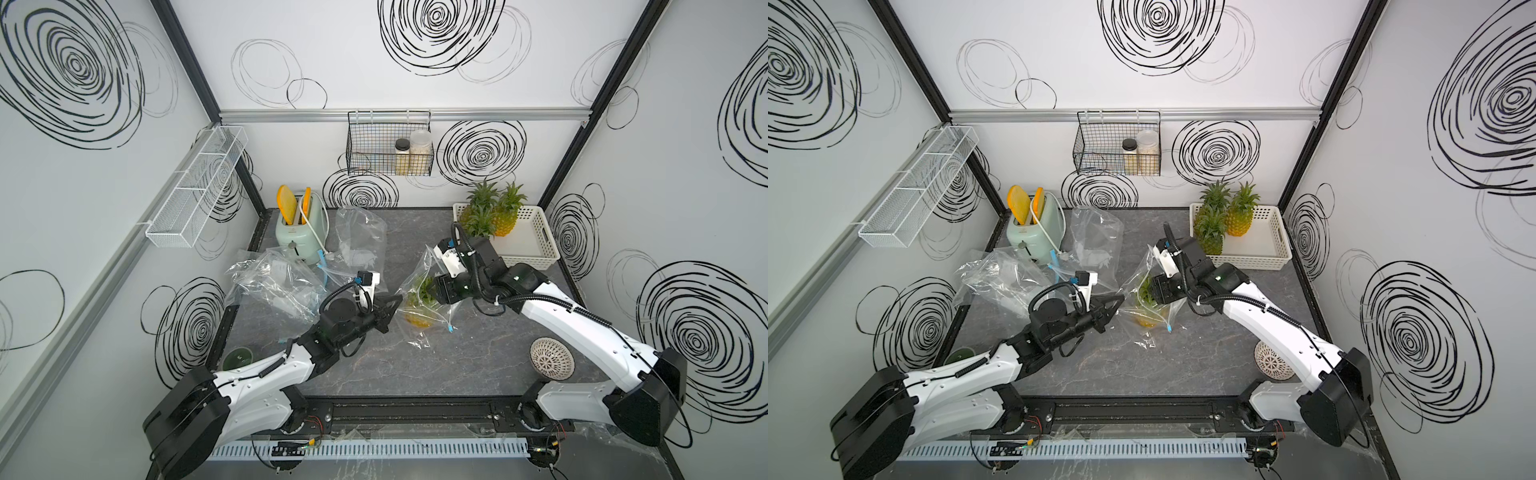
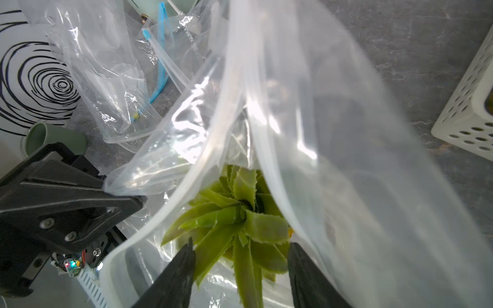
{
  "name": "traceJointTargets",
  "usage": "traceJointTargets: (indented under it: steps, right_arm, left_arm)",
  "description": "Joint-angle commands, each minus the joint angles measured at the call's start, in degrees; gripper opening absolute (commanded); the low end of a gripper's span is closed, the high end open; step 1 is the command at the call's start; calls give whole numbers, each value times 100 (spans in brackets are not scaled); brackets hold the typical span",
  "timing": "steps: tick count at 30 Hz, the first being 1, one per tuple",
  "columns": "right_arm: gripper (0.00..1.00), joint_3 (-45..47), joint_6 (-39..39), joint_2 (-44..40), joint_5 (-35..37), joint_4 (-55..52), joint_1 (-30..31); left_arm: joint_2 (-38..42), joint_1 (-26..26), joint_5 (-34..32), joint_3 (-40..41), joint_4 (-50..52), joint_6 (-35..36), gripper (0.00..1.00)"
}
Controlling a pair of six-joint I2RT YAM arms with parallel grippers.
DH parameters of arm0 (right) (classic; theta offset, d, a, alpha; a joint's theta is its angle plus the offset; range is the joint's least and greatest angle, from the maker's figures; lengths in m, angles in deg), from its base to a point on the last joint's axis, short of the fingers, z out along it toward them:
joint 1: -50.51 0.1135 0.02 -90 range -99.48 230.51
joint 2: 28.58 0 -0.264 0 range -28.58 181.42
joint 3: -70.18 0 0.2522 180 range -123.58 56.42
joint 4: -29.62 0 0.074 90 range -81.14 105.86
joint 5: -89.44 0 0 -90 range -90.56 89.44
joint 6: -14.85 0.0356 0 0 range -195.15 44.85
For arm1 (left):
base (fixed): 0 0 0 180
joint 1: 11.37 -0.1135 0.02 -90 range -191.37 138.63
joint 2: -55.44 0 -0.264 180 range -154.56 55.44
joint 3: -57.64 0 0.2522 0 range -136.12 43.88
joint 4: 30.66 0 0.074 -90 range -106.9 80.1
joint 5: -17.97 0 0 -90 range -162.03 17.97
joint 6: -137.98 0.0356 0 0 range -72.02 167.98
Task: Open the zip-top bag and take out the pineapple
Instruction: Pick up the pineapple from the zipper food storage bag.
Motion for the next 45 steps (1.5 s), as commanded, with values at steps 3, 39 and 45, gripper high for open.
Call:
traceJointTargets:
  steps: [3, 39, 45]
  right_arm:
    - [64, -90, -92, 181, 48, -199, 95]
    - [15, -58, 152, 1094, 204, 252, 28]
    - [2, 87, 84, 624, 282, 378, -210]
  left_arm:
    - [-120, 23, -32, 154, -531, 104, 0]
    - [-408, 277, -115, 214, -919, 111, 8]
    - [-231, 231, -182, 150, -580, 71, 50]
